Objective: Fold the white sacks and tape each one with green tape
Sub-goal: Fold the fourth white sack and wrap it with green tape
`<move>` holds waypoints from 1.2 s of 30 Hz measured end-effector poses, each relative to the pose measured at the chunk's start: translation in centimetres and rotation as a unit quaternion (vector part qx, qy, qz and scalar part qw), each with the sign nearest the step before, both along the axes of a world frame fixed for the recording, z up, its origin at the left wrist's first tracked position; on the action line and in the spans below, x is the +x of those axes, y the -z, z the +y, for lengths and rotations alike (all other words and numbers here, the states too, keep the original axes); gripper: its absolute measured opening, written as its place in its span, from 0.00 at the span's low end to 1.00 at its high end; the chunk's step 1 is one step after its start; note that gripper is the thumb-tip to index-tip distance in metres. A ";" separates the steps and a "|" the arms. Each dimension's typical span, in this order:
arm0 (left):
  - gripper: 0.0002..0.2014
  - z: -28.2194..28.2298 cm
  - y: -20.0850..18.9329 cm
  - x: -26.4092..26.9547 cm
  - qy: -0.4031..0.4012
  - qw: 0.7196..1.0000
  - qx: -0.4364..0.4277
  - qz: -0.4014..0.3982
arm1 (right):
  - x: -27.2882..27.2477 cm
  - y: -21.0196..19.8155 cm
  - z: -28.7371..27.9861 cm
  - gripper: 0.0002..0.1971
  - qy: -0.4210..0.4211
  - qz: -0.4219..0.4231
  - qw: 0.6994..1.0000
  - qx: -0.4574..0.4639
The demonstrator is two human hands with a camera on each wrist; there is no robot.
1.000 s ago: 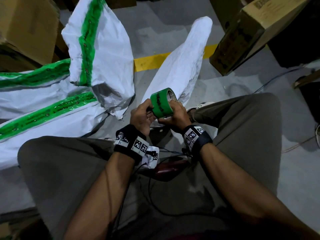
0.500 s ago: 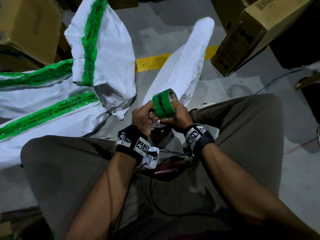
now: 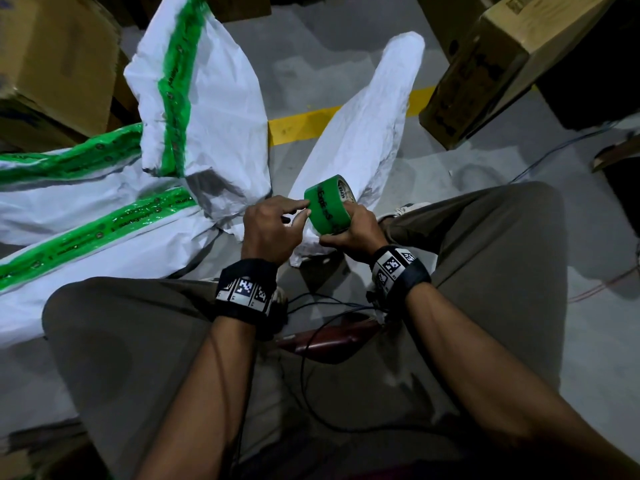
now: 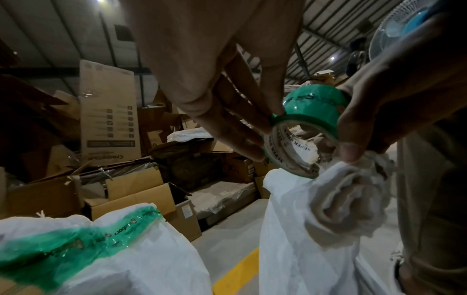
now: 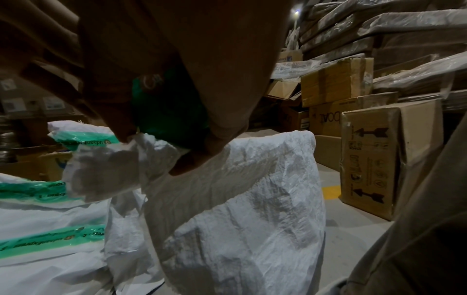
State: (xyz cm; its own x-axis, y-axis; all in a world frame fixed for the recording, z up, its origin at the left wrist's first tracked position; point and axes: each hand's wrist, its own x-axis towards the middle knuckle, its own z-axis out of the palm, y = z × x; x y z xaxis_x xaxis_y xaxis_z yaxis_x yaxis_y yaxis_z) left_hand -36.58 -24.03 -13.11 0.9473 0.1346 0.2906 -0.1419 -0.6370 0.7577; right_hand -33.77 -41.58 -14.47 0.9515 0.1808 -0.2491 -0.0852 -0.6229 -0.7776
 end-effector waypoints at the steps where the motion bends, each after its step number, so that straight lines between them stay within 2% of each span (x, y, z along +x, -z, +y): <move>1: 0.07 0.1 -0.1 0.0 0.013 1.000 0.022 -0.015 | 0.0 0.0 0.0 0.24 -0.003 -0.002 1.000 -0.003; 6: 0.03 0.4 -0.5 0.1 0.047 0.995 0.089 -0.023 | -0.1 0.0 -0.2 0.26 -0.013 -0.010 1.000 -0.014; 14: 0.01 0.5 -0.3 0.5 0.040 0.996 0.074 0.004 | -0.1 0.0 -0.1 0.24 -0.021 -0.020 0.999 -0.017; 18: 0.02 0.2 1.4 0.3 0.060 0.990 0.119 -0.042 | -0.1 0.1 -0.2 0.26 -0.021 -0.023 0.999 -0.031; 23: 0.04 -0.7 2.1 0.0 0.096 0.982 0.147 -0.071 | 0.0 -0.3 -0.3 0.23 -0.032 -0.004 0.999 -0.042; 29: 0.04 -1.2 1.4 -0.7 0.128 0.987 0.097 -0.016 | 0.5 -0.3 -0.7 0.21 -0.008 0.022 0.998 -0.055; 34: 0.06 -1.0 1.0 -0.7 0.098 0.992 -0.016 0.072 | 0.4 -0.5 -0.8 0.22 -0.018 0.026 0.998 -0.050; 36: 0.12 -0.7 0.8 -0.7 0.081 0.993 -0.042 0.072 | 0.4 -0.5 -0.8 0.22 -0.019 0.026 0.998 -0.049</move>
